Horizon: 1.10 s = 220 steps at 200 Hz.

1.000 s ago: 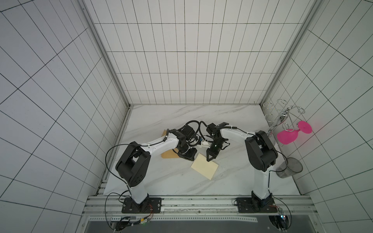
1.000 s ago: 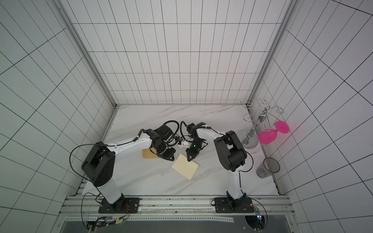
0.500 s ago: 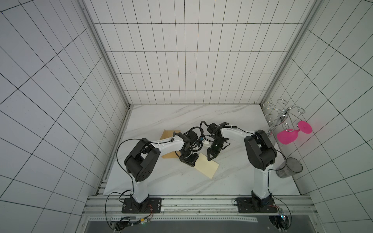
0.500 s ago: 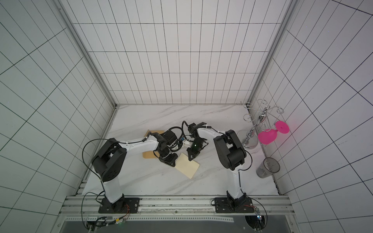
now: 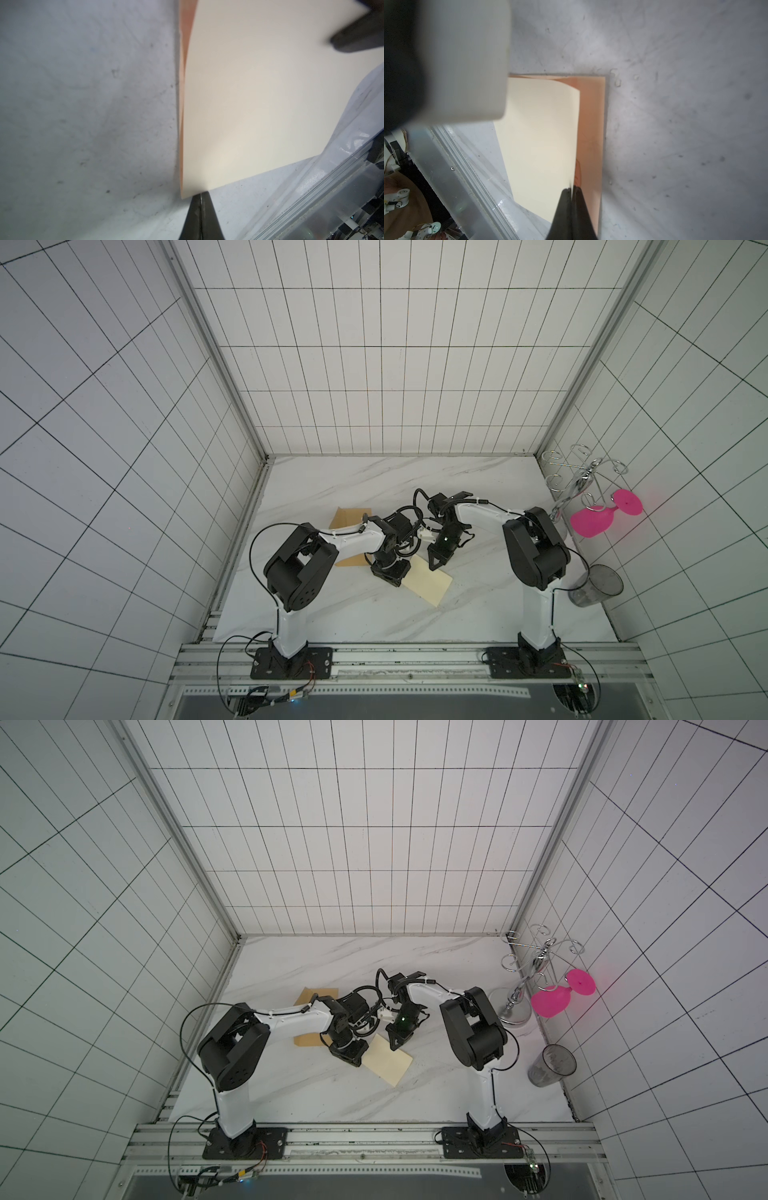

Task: Fold the letter paper in half and place it into the envelope
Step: Fold the letter paper at the center of the board.

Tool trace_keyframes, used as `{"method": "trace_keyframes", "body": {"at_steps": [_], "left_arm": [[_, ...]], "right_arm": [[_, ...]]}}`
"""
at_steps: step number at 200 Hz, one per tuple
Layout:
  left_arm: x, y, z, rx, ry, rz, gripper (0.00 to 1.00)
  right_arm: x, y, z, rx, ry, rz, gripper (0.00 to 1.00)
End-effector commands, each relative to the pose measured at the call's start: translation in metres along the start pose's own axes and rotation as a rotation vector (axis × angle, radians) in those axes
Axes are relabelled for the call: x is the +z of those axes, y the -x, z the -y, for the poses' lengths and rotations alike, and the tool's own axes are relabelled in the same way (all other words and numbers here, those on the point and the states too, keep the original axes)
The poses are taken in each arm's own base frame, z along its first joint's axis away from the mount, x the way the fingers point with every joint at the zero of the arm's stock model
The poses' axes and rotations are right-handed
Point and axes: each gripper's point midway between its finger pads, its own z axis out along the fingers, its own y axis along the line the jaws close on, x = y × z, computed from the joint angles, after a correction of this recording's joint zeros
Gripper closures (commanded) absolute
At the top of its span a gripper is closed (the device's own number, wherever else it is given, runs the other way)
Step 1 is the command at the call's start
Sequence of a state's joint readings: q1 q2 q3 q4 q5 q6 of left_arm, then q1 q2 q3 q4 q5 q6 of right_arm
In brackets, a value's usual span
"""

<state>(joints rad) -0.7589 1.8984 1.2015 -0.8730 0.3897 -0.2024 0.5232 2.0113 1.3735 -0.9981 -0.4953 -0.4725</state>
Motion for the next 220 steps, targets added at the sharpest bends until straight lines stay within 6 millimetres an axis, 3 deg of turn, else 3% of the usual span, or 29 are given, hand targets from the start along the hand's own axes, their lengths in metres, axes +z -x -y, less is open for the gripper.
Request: {"method": "trace_keyframes", "body": {"at_steps": [1,67,158,220], "left_arm": [[0.000,0.020,0.002,0.034,0.018,0.059,1.00],[-0.040,0.035,0.026,0.089,-0.009,0.117,1.00],[0.005,0.044,-0.011,0.020,0.108,0.097,1.00],[0.015,0.059,-0.015,-0.001,0.128,0.109,1.00]], "right_arm": [[0.002,0.003,-0.014,-0.049,0.047,0.001,1.00],[0.005,0.002,-0.015,-0.058,0.045,-0.007,1.00],[0.005,0.005,-0.017,-0.063,0.050,-0.004,1.00],[0.013,0.006,-0.025,-0.086,0.063,-0.022,1.00]]}}
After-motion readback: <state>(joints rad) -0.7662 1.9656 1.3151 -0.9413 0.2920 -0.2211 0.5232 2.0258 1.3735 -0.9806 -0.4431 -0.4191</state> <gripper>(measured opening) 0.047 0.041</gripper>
